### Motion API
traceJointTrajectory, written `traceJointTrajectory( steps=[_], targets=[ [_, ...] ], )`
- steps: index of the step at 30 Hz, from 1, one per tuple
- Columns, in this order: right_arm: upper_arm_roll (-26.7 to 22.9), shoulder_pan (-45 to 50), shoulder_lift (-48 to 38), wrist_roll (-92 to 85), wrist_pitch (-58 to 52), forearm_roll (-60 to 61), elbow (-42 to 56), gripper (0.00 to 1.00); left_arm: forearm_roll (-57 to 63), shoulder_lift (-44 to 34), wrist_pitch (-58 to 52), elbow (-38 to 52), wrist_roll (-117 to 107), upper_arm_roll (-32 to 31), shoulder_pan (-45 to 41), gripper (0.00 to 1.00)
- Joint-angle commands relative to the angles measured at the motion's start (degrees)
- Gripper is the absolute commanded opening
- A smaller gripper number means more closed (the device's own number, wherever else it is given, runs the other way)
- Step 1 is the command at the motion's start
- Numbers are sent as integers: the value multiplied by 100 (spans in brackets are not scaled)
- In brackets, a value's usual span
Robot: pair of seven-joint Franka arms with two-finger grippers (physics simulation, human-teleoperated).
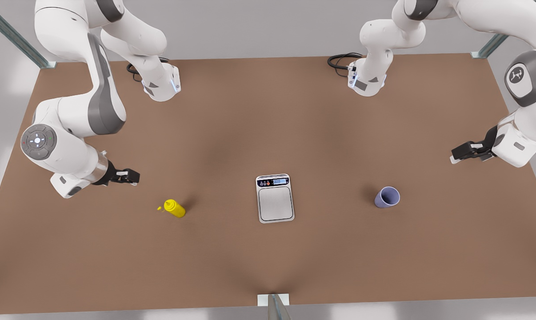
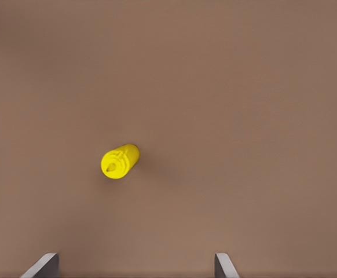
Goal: Move cup to the weight, pick up sauce bottle, pour sauce
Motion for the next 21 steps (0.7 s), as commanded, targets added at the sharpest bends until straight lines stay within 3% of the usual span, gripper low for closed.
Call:
traceJointTrajectory(
  steps=[1,3,6,9,11,15,19,21],
  targets=[
    [0,-5,3,0,0,0,0,100,13,4,9,0,0,0,0,100],
    [-8,-41,39,-79,-9,26,9,100,22,240,9,-123,-18,-17,-26,100],
    [0,-137,118,-79,-35,184,26,100,180,1392,430,-132,-114,-9,-396,100],
    [0,-207,118,-158,-44,184,26,100,154,1427,1678,-966,-141,-9,-378,100],
    [0,-849,126,-1317,-334,1019,26,100,154,1427,2153,-1335,-141,-17,-361,100],
    [0,-1034,302,-2636,-545,1327,175,100,110,1138,2909,-2302,-141,-17,-361,100],
    [-17,-1192,416,-2514,-1028,2522,527,100,-13,1093,2918,-2637,-132,-96,-361,100],
    [-8,-1315,452,-3321,-1028,2750,536,100,-83,1243,2918,-2637,-132,-97,-361,100]
  ],
)
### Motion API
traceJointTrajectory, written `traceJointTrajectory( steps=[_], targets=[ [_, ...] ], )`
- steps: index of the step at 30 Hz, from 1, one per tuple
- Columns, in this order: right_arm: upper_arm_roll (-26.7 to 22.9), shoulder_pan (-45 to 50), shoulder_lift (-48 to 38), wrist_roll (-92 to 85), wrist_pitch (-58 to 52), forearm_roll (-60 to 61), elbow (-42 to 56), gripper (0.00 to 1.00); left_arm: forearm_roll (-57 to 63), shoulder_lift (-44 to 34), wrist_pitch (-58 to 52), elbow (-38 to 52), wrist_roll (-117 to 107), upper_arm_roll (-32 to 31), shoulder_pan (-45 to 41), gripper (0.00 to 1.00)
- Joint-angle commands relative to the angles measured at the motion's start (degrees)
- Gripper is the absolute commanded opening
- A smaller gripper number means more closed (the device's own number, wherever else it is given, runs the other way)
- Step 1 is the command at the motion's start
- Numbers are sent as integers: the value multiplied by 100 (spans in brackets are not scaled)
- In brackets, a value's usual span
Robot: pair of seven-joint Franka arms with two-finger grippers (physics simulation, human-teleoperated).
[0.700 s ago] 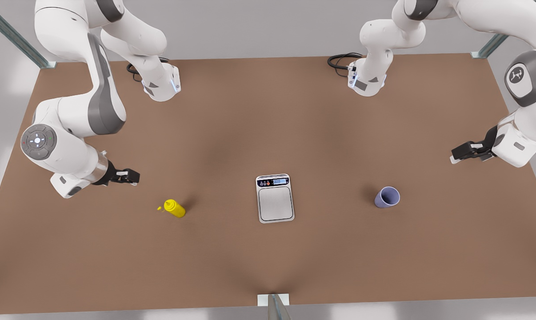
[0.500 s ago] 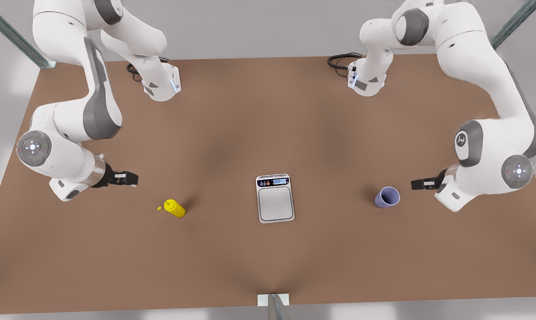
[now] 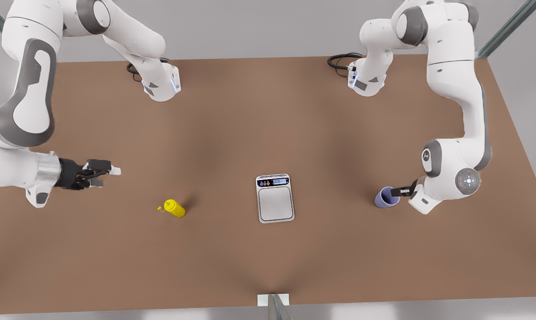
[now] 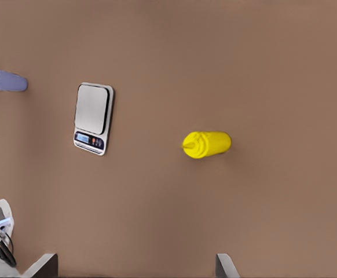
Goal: Move cup to the weight, pick up sauce bottle, pour sauce
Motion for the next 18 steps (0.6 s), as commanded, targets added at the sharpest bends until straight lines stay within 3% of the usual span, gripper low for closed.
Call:
traceJointTrajectory(
  steps=[1,4,13,14,15,18],
  targets=[
    [1,-27,9,-154,0,82,-4,100,-73,11,0,-5,2,0,0,100],
    [1,-300,553,-3096,61,539,31,100,-73,108,79,4,2,0,9,100],
    [-8,-1188,2426,-8160,79,2613,-57,100,-73,477,158,4,10,9,53,100],
    [-8,-1249,2514,-8670,79,2639,-74,100,-73,477,158,4,10,9,53,81],
    [-8,-1276,2575,-8953,53,2552,-92,100,-73,494,158,4,10,9,53,74],
    [-26,-1205,2883,-9392,18,2481,-109,100,-73,556,167,4,10,9,53,74]
  ],
)
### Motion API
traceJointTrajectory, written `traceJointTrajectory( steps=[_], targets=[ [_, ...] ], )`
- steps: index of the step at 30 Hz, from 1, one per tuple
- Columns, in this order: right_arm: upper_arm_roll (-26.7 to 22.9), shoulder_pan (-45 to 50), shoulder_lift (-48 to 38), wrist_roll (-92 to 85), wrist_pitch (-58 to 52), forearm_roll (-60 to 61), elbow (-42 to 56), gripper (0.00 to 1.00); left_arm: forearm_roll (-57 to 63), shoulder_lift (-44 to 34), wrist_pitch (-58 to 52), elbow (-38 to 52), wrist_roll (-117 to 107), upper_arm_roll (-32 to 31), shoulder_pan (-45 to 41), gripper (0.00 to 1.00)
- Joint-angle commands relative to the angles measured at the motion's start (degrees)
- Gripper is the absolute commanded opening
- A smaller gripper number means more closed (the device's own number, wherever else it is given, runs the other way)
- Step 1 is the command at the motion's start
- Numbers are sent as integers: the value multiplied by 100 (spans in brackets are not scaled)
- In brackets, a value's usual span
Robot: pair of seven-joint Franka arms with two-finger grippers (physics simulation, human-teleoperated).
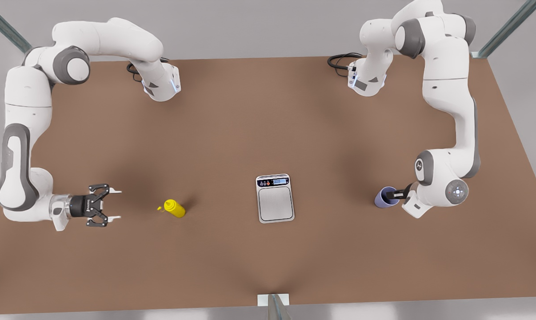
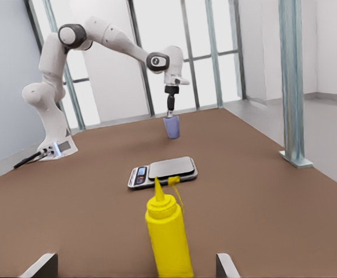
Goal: Move cup to the weight, pick up sauce bottle, pour sauce
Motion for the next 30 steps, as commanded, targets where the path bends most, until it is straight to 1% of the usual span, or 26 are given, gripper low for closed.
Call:
traceJointTrajectory(
  steps=[1,5,6,7,10,12,13,14,15,19,25,30],
  targets=[
    [2,-2,12,-4,9,0,-57,100,1,11,10,0,0,0,0,74],
    [-7,279,267,75,70,18,-172,100,1,151,133,9,0,0,-9,74],
    [-16,394,311,83,306,53,-163,100,1,160,133,9,0,0,-9,74],
    [-16,385,311,75,554,79,-189,100,1,187,133,9,9,0,-9,74],
    [-16,385,399,-48,668,70,-207,100,10,239,133,9,9,0,-9,72],
    [-16,385,680,-443,773,88,-189,100,10,283,133,9,18,-9,-9,71],
    [-7,385,698,-795,800,158,-189,100,1,283,168,9,18,0,-9,66],
    [-7,376,786,-892,800,334,-189,100,1,283,168,9,18,0,-9,55],
    [-7,385,795,-892,800,334,-189,100,1,283,168,18,9,0,-9,48],
    [-7,578,795,-883,809,396,-189,100,-7,292,168,18,-18,0,-9,30],
    [-16,763,812,-813,852,597,-207,100,-8,354,221,26,-35,0,-9,22],
    [-15,991,830,-813,1116,721,-295,100,-7,345,212,132,-70,0,-18,22]
  ],
)
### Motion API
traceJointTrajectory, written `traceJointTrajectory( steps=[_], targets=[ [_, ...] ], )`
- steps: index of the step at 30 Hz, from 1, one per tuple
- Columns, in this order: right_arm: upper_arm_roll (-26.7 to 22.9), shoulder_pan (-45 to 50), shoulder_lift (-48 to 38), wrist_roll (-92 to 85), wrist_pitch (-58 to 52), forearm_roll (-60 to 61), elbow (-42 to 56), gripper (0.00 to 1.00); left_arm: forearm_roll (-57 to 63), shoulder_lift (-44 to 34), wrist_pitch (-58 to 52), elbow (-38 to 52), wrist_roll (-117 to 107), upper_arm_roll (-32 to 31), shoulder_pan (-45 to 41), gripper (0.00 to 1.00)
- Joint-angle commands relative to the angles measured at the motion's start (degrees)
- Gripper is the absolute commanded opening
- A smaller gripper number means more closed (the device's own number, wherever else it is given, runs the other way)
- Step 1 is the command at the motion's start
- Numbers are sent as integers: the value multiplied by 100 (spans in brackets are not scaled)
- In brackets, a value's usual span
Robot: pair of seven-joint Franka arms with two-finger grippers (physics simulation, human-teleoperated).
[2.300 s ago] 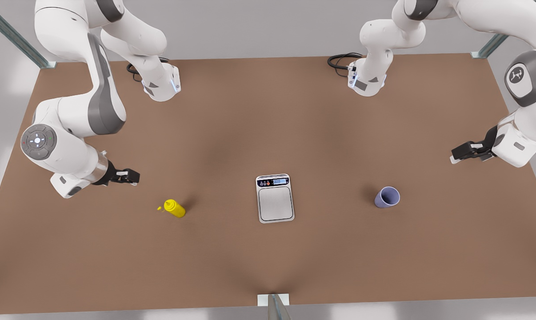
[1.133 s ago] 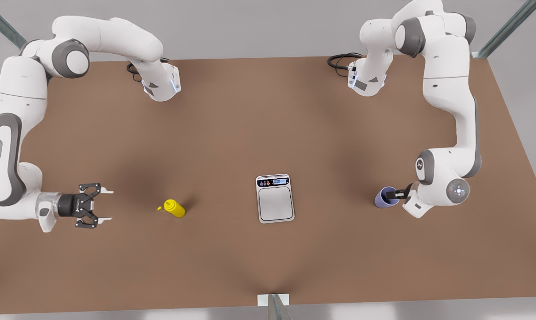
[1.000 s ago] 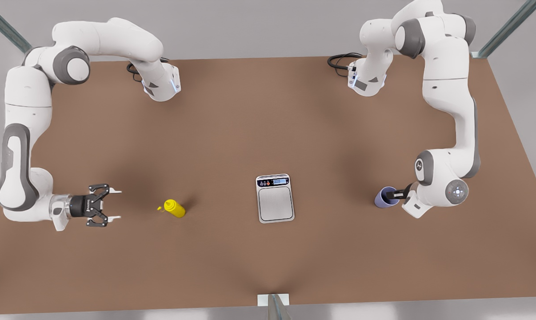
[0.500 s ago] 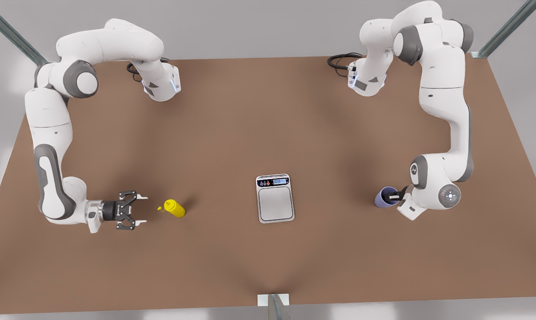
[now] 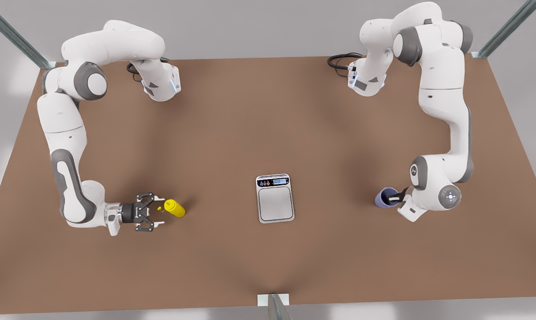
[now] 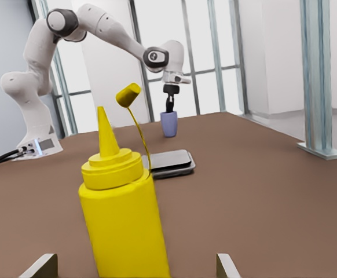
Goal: Move cup to the weight, pick up sauce bottle, pour sauce
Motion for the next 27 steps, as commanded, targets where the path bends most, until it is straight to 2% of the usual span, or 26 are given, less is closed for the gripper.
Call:
traceJointTrajectory(
  steps=[1,9,12,20,22,25,27],
  targets=[
    [-3,5,0,0,0,9,-9,100,-27,0,-1,9,2,0,0,22],
    [-3,216,0,0,18,62,-79,100,-27,-325,-10,53,-666,-211,-18,22],
    [-3,260,0,0,18,62,-79,100,-9,-396,-45,396,-1290,-360,-228,22],
    [-3,453,0,0,106,211,-123,100,26,-282,-36,888,-3672,-2003,-492,22],
    [-3,453,0,0,115,211,-123,100,9,-194,-1,932,-3987,-2039,-799,22],
    [-3,497,0,-26,115,299,-123,100,52,334,-1,1661,-4674,-2118,-1213,22],
    [-3,497,0,-18,115,299,-123,90,52,448,219,1679,-4665,-2153,-1345,22]
  ],
)
